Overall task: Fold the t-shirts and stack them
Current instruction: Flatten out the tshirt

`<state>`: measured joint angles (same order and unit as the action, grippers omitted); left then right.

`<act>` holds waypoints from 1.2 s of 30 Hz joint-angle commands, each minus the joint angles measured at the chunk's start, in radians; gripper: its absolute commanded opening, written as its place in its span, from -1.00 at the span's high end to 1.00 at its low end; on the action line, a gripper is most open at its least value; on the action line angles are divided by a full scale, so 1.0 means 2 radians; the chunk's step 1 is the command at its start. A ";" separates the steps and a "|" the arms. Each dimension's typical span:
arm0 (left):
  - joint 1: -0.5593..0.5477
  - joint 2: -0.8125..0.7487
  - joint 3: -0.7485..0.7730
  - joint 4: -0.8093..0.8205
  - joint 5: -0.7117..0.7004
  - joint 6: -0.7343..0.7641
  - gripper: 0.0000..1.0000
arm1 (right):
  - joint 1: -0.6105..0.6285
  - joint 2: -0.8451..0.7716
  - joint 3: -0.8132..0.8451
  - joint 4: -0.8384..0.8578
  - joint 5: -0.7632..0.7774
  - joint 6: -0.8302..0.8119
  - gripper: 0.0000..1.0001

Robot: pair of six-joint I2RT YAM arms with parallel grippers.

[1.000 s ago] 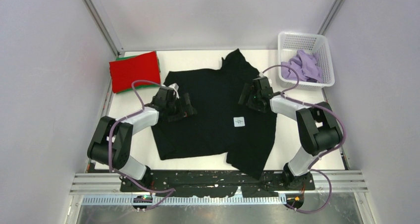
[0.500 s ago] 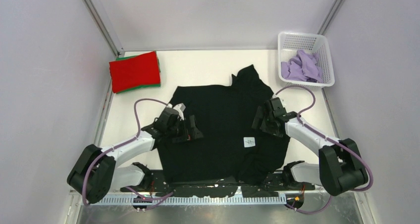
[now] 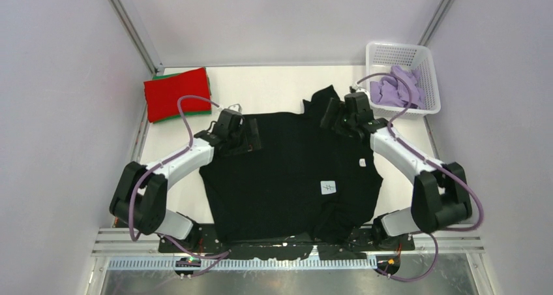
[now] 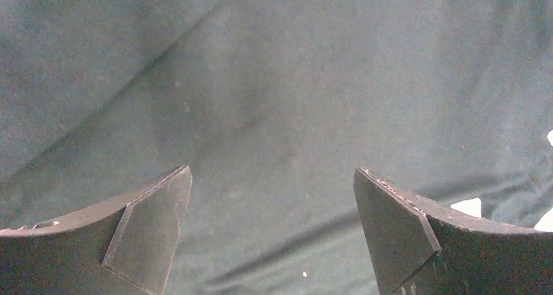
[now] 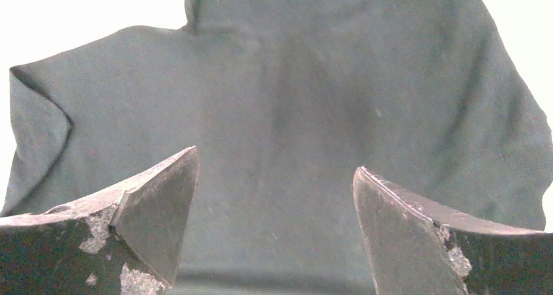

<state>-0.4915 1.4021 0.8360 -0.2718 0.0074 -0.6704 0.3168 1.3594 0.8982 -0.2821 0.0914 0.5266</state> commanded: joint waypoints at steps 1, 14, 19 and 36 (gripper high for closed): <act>0.011 0.059 0.054 -0.007 -0.018 0.026 -0.99 | 0.000 0.086 0.082 0.064 -0.024 0.004 -0.91; 0.048 0.194 0.156 -0.010 -0.008 0.040 -0.99 | 0.012 0.310 0.261 0.073 -0.083 0.037 -0.91; 0.059 0.214 0.175 -0.028 -0.043 0.048 -0.99 | -0.007 0.293 0.211 0.065 -0.074 0.047 -0.91; 0.128 0.227 0.281 -0.091 -0.072 0.101 -0.99 | -0.065 0.230 0.084 0.077 -0.095 0.042 -0.91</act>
<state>-0.2020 1.8393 1.3090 -0.4103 -0.1776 -0.5682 0.1925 1.8431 1.0981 -0.0860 -0.0986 0.6285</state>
